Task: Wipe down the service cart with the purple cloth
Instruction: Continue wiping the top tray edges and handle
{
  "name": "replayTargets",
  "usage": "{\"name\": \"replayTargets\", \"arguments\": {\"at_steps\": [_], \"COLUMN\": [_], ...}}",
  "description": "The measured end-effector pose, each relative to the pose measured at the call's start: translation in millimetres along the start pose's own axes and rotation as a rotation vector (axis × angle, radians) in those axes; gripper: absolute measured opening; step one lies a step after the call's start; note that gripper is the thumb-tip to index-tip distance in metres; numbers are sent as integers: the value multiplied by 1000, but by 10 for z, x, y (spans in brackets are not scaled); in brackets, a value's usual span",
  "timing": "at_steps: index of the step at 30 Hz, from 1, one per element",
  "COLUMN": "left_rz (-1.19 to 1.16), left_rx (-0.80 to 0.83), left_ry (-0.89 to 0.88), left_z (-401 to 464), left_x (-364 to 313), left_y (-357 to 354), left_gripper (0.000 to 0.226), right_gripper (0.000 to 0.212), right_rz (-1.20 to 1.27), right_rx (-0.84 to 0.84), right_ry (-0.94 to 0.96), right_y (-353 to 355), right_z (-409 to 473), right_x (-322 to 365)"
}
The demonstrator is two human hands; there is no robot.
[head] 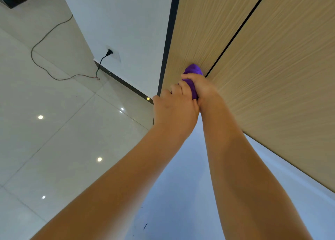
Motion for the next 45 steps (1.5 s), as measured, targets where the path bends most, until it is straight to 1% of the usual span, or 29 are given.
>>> {"name": "replayTargets", "arguments": {"at_steps": [2, 4, 6, 7, 8, 10, 11, 12, 14, 17, 19, 22, 27, 31, 34, 37, 40, 45], "left_rz": [29, 17, -1, -11, -21, -37, -46, -49, -44, -64, -127, -178, -192, -300, -343, -362, -431, -505], "left_rx": [1, -3, -4, -3, 2, 20, 27, 26, 22, 21, -49, -209, -205, -181, -188, -238, -287, -390], "left_ry": [12, 23, 25, 27, 29, 36, 37, 32, 21, 43, 65, 72, 82, 110, 117, 121, 124, 174], "left_z": [66, 91, 82, 68, 53, 3, -40, -96, -252, -513, -657, -912, -1309, -1669, -1942, -2177, -2391, -2689], "left_x": [-43, -46, -35, -24, -13, 5, 22, 41, 90, 202, 311, 452, 636, 781, 882, 955, 1021, 1094], "left_y": [-18, -19, -25, -24, -20, -19, -12, -1, 1, -6, -2, -29, -83, -116, -146, -162, -233, -395], "left_gripper": [53, 54, 54, 55, 55, 56, 57, 58, 61, 64, 64, 62, 60, 54, 61, 59, 60, 57], "right_gripper": [17, 20, 20, 16, 20, 68, 85, 92, 89, 84, 83, 86, 92, 96, 96, 96, 97, 96], "right_rz": [9, 33, 50, 34, 7, -30, -28, -30, -49, -152, -233, -338, -376, -397, -432, -414, -348, -287], "right_rx": [42, 67, 47, 16, -25, -104, -135, -156, -191, -233, -251, -278, -278, -256, -252, -239, -204, -142], "right_ry": [-14, -28, -44, -39, -32, -17, -6, 21, 88, 193, 248, 341, 462, 492, 514, 532, 544, 563], "right_y": [4, -2, -5, -1, 1, 15, 14, 4, -34, -119, -179, -290, -447, -560, -640, -699, -751, -829], "right_z": [48, 31, -18, -38, -75, -144, -167, -203, -328, -571, -706, -953, -1308, -1573, -1743, -1879, -1999, -2205], "right_x": [29, 57, 57, 52, 39, -24, -64, -88, -103, -114, -182, -317, -612, -868, -1064, -1268, -1491, -1776]}}
Point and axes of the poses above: each hand's wrist, its own z-axis towards the middle knuckle, its own y-axis out of the back of the hand, x = y × z, the point moved 5 cm from there along z, towards the middle knuckle, and after that the axes turned 1 degree about x, right-handed, at the moved point
